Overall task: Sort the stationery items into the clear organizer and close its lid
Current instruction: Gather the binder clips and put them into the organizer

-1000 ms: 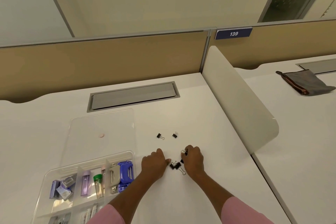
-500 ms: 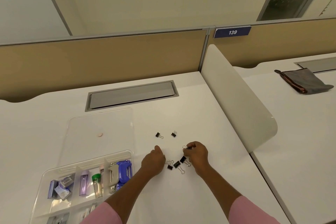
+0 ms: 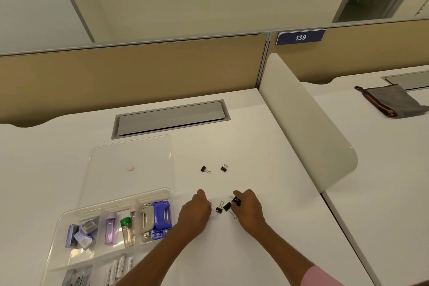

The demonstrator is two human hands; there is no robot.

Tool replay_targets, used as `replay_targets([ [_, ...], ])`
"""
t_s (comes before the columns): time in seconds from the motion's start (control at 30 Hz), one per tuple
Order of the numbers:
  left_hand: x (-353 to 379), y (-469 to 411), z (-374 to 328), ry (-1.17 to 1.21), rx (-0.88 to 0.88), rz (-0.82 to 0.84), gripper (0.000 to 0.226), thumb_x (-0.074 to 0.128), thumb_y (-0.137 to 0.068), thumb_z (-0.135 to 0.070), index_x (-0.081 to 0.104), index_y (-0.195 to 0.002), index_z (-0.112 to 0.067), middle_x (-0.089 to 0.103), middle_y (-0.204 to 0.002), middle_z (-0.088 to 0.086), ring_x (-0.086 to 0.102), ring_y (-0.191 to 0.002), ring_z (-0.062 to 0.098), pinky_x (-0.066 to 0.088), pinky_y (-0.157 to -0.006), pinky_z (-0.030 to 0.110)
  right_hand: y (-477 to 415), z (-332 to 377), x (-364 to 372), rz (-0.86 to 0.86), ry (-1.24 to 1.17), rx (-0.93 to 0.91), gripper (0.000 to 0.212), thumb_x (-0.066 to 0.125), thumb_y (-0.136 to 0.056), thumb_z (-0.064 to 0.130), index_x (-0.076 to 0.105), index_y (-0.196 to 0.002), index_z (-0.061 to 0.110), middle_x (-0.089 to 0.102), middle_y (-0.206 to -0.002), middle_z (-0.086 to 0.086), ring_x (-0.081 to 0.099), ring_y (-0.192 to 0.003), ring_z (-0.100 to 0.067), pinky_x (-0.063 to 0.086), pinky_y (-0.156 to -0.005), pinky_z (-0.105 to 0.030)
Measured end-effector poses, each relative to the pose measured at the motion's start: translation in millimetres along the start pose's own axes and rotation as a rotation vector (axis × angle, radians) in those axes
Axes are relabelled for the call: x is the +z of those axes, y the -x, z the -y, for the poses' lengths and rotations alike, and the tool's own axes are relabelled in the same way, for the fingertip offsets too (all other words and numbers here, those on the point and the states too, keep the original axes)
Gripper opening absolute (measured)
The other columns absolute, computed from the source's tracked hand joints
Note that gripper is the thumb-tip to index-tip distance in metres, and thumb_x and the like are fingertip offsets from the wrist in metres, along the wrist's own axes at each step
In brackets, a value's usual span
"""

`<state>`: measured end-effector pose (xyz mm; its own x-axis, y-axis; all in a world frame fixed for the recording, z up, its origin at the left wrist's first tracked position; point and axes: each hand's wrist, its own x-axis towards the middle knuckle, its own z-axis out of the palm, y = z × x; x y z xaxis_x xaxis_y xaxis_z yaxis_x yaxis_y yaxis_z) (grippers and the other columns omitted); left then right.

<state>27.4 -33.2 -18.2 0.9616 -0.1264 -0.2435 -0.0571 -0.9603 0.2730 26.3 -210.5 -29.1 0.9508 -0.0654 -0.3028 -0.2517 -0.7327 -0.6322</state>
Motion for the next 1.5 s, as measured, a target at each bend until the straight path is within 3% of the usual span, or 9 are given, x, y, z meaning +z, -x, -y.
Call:
replay_targets([
  [0.13,-7.6,8.0,-9.7,-0.252,0.047,-0.046,0.031,0.085,-0.06,-0.02,0.061,-0.076,-0.007,0.057,-0.057,0.003,0.054,-0.039,0.014,0.041,-0.036,0.023,2.6,0.7,7.5,-0.011,0.089,-0.072,0.029,0.058,-0.093,0.029,0.06,-0.112,0.008,0.044,-0.099,-0.001,0.05,-0.087,-0.016,0.036,-0.071,-0.021],
  [0.27,0.1,7.3,-8.7,-0.257,-0.013,-0.013,0.017,0.041,-0.096,-0.011,0.045,-0.112,-0.006,0.054,-0.103,0.011,0.063,-0.078,0.023,0.049,-0.064,0.033,4.4,3.3,11.3,-0.047,0.133,-0.116,0.031,0.064,-0.089,0.034,0.06,-0.104,0.007,0.039,-0.1,0.0,0.045,-0.093,-0.016,0.044,-0.076,-0.026],
  [0.47,12.4,16.2,-5.5,-0.275,0.004,-0.061,0.026,0.024,-0.093,-0.006,0.045,-0.109,-0.008,0.051,-0.107,0.012,0.056,-0.084,0.025,0.038,-0.067,0.032,3.7,9.5,12.2,-0.057,0.191,-0.133,0.031,0.066,-0.088,0.029,0.059,-0.113,0.011,0.044,-0.117,-0.004,0.04,-0.113,-0.019,0.047,-0.08,-0.027],
  [0.63,16.2,19.3,-9.0,-0.272,-0.074,-0.046,0.024,0.028,-0.092,-0.009,0.048,-0.105,-0.008,0.055,-0.102,0.012,0.051,-0.093,0.027,0.041,-0.075,0.035,0.0,11.5,13.8,-0.052,0.324,-0.189,0.025,0.055,-0.094,0.03,0.058,-0.111,0.012,0.049,-0.114,-0.006,0.042,-0.111,-0.022,0.044,-0.086,-0.025],
  [0.7,7.9,20.7,-15.1,-0.263,-0.037,-0.029,0.01,0.052,-0.083,-0.011,0.056,-0.091,-0.006,0.059,-0.085,0.012,0.057,-0.079,0.025,0.046,-0.062,0.033,-1.2,12.0,15.4,-0.052,0.348,-0.188,0.025,0.055,-0.092,0.03,0.058,-0.111,0.012,0.049,-0.112,-0.006,0.041,-0.109,-0.022,0.043,-0.084,-0.025],
  [0.8,6.0,22.1,-18.2,-0.254,-0.004,-0.036,0.024,0.082,-0.052,-0.008,0.06,-0.062,-0.01,0.055,-0.054,0.006,0.054,-0.049,0.017,0.042,-0.037,0.025,-2.9,13.4,19.6,-0.094,0.352,-0.188,0.022,0.055,-0.088,0.026,0.058,-0.104,0.011,0.048,-0.107,-0.007,0.04,-0.104,-0.023,0.04,-0.08,-0.025],
  [0.97,19.0,15.9,-8.9,-0.215,-0.028,-0.054,0.024,0.027,-0.1,-0.011,0.045,-0.114,-0.005,0.055,-0.111,0.013,0.051,-0.102,0.023,0.045,-0.081,0.03,-6.0,15.0,22.8,-0.13,0.357,-0.209,0.013,0.054,-0.086,0.02,0.058,-0.093,0.01,0.045,-0.101,-0.006,0.04,-0.089,-0.019,0.037,-0.072,-0.023],
  [1.3,3.3,4.8,-5.1,0.166,-0.149,-0.08,0.02,0.032,-0.099,-0.012,0.045,-0.113,-0.004,0.056,-0.107,0.012,0.054,-0.097,0.025,0.044,-0.079,0.031,-10.9,17.1,14.0,-0.056,0.226,-0.154,0.013,0.058,-0.086,0.015,0.067,-0.091,0.007,0.048,-0.099,-0.005,0.055,-0.092,-0.021,0.041,-0.068,-0.024],
  [1.5,-6.7,2.7,6.4,0.463,-0.14,-0.113,0.016,0.034,-0.1,-0.01,0.049,-0.095,-0.009,0.053,-0.088,0.006,0.045,-0.073,0.013,0.04,-0.062,0.024,-11.5,25.5,1.2,-0.092,-0.184,0.027,0.002,0.069,-0.07,0.007,0.07,-0.071,0.005,0.067,-0.071,-0.009,0.058,-0.057,-0.017,0.047,-0.057,-0.026],
])
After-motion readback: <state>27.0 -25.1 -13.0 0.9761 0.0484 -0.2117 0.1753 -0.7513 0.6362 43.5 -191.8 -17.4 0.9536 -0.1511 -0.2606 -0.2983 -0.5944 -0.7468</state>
